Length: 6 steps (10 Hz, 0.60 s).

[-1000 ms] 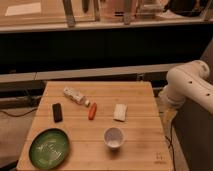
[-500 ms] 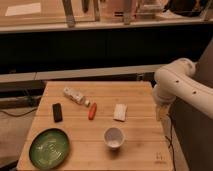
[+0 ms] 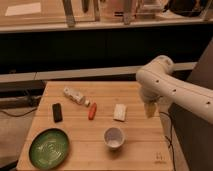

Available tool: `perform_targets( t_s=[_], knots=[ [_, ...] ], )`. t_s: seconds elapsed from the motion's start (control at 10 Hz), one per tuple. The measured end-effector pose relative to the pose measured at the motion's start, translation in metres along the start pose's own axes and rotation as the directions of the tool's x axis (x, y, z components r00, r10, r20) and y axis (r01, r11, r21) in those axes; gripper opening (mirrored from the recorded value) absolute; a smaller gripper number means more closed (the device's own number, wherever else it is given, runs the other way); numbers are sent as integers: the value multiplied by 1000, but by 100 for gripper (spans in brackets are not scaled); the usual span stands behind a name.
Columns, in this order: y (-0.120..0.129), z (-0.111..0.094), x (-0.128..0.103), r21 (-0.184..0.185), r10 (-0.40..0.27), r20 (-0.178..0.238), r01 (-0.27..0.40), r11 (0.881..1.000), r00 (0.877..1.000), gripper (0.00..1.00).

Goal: Drag the pepper across the table

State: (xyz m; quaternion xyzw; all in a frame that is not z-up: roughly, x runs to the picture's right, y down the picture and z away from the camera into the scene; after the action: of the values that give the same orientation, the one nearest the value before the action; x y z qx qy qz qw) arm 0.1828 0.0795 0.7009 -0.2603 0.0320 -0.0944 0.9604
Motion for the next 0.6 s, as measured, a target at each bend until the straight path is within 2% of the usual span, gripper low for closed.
perform_targets(
  t_s=[0.3,0.6],
  knots=[
    [-12,-2,-24,10,-95,-26,95,995,995,80],
    [-25,-5,-52,25,-200,-44,201,979,979,80]
  ],
)
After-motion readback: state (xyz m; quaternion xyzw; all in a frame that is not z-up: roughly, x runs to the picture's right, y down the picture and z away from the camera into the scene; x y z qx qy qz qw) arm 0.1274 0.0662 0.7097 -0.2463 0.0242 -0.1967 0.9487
